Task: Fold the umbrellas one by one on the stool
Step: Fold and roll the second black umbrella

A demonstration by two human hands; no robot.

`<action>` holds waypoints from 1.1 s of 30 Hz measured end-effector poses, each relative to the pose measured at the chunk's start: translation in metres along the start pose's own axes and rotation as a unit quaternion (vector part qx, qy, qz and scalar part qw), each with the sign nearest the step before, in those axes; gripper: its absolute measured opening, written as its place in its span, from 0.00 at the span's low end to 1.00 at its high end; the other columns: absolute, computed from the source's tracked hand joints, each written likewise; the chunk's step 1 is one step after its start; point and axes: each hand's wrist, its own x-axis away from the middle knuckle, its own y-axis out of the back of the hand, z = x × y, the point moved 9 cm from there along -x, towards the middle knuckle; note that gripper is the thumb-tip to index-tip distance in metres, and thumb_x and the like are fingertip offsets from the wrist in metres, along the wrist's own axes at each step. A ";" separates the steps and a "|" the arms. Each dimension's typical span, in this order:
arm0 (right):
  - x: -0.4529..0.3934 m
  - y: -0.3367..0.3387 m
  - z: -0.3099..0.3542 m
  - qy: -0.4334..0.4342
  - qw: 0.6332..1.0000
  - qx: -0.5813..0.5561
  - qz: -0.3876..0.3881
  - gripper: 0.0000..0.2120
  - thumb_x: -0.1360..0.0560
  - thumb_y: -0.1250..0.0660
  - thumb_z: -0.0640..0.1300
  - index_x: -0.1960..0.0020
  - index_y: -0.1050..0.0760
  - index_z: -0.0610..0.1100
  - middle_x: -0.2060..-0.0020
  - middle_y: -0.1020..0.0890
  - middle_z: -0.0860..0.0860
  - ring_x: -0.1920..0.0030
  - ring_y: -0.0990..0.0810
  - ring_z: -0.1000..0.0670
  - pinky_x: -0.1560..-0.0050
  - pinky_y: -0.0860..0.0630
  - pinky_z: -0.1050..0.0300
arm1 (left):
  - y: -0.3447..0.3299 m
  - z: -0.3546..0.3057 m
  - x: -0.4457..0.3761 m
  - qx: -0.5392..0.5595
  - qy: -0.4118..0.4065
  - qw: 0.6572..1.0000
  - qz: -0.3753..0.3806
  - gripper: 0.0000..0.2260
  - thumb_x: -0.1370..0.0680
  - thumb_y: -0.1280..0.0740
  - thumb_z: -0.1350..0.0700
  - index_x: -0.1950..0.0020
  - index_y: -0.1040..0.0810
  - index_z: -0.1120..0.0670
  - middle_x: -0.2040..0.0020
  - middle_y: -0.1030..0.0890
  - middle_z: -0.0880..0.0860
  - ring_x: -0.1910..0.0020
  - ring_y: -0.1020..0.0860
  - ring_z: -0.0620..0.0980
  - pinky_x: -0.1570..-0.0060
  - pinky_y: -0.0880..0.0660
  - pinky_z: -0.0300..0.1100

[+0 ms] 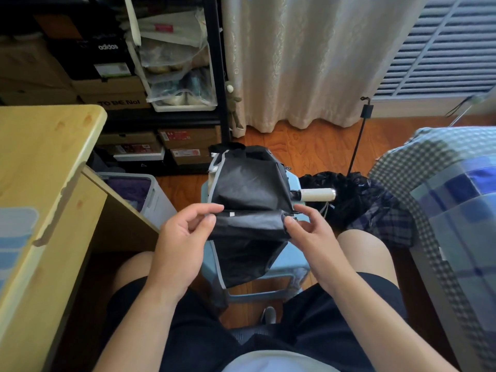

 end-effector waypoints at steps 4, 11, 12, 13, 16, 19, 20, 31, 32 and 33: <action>0.012 0.003 0.018 0.086 0.994 -0.064 -0.028 0.12 0.18 0.31 0.46 0.36 0.19 0.54 0.45 0.14 0.49 0.40 0.17 0.48 0.35 0.23 0.50 | 0.000 0.002 0.002 -0.004 0.003 1.000 0.007 0.13 0.17 0.35 0.60 0.46 0.16 0.43 0.50 0.15 0.37 0.44 0.20 0.35 0.48 0.24 0.31; 0.004 0.002 0.010 0.028 0.990 -0.128 0.041 0.22 0.16 0.39 0.36 0.25 0.29 0.53 0.52 0.14 0.53 0.52 0.14 0.48 0.42 0.21 0.51 | 0.007 0.003 0.004 0.023 0.005 1.000 0.004 0.13 0.17 0.36 0.61 0.47 0.15 0.46 0.51 0.15 0.40 0.46 0.18 0.38 0.49 0.22 0.37; 0.003 0.007 0.007 0.024 0.991 -0.130 0.020 0.22 0.17 0.36 0.37 0.26 0.29 0.53 0.54 0.15 0.50 0.54 0.14 0.47 0.40 0.20 0.49 | 0.007 0.003 0.004 0.025 0.004 1.000 0.006 0.13 0.17 0.35 0.62 0.47 0.15 0.46 0.51 0.14 0.41 0.46 0.18 0.39 0.47 0.22 0.38; 0.003 0.010 0.005 0.020 0.993 -0.118 0.009 0.21 0.18 0.34 0.39 0.27 0.28 0.53 0.56 0.16 0.48 0.54 0.14 0.47 0.38 0.20 0.48 | 0.006 0.002 0.005 0.028 0.003 1.000 0.010 0.13 0.17 0.35 0.62 0.47 0.15 0.46 0.50 0.14 0.42 0.45 0.18 0.40 0.46 0.23 0.39; 0.008 0.002 0.005 0.031 0.998 -0.028 0.041 0.19 0.19 0.31 0.44 0.29 0.25 0.54 0.59 0.17 0.49 0.51 0.16 0.50 0.36 0.22 0.50 | 0.002 0.002 0.008 0.016 -0.001 1.000 0.026 0.13 0.17 0.35 0.62 0.47 0.15 0.46 0.51 0.14 0.41 0.45 0.18 0.39 0.46 0.24 0.36; 0.012 0.009 0.017 0.089 0.989 -0.121 -0.003 0.15 0.20 0.32 0.34 0.37 0.18 0.47 0.63 0.19 0.47 0.56 0.20 0.50 0.41 0.23 0.51 | 0.000 0.001 0.009 0.006 -0.004 0.999 0.034 0.13 0.17 0.35 0.62 0.48 0.15 0.46 0.52 0.15 0.40 0.47 0.18 0.38 0.50 0.23 0.34; 0.011 0.012 0.018 0.090 0.982 -0.168 -0.017 0.13 0.19 0.33 0.34 0.38 0.18 0.45 0.62 0.18 0.47 0.57 0.19 0.49 0.41 0.22 0.49 | 0.002 0.001 0.009 0.006 -0.005 1.000 0.030 0.13 0.17 0.35 0.62 0.48 0.15 0.46 0.52 0.15 0.40 0.47 0.19 0.37 0.50 0.23 0.33; 0.023 -0.007 0.005 0.103 0.986 0.076 0.108 0.34 0.24 0.27 0.32 0.27 0.29 0.61 0.44 0.16 0.50 0.35 0.21 0.53 0.32 0.28 0.56 | 0.004 0.009 0.008 0.067 0.010 0.997 0.025 0.16 0.17 0.35 0.63 0.50 0.14 0.44 0.48 0.14 0.47 0.43 0.18 0.46 0.37 0.23 0.49; 0.023 -0.011 0.004 0.109 0.982 0.109 0.109 0.37 0.25 0.26 0.33 0.26 0.31 0.64 0.41 0.18 0.54 0.32 0.24 0.54 0.34 0.28 0.60 | 0.003 0.009 0.009 0.068 0.010 0.997 0.025 0.16 0.18 0.35 0.63 0.50 0.14 0.43 0.48 0.14 0.47 0.42 0.18 0.46 0.37 0.23 0.49; 0.023 -0.012 0.004 0.120 0.980 0.131 0.092 0.39 0.25 0.25 0.34 0.26 0.33 0.66 0.42 0.19 0.56 0.33 0.24 0.55 0.36 0.28 0.64 | 0.003 0.009 0.008 0.072 0.012 0.997 0.027 0.16 0.18 0.35 0.63 0.50 0.14 0.43 0.48 0.14 0.47 0.42 0.18 0.46 0.36 0.23 0.50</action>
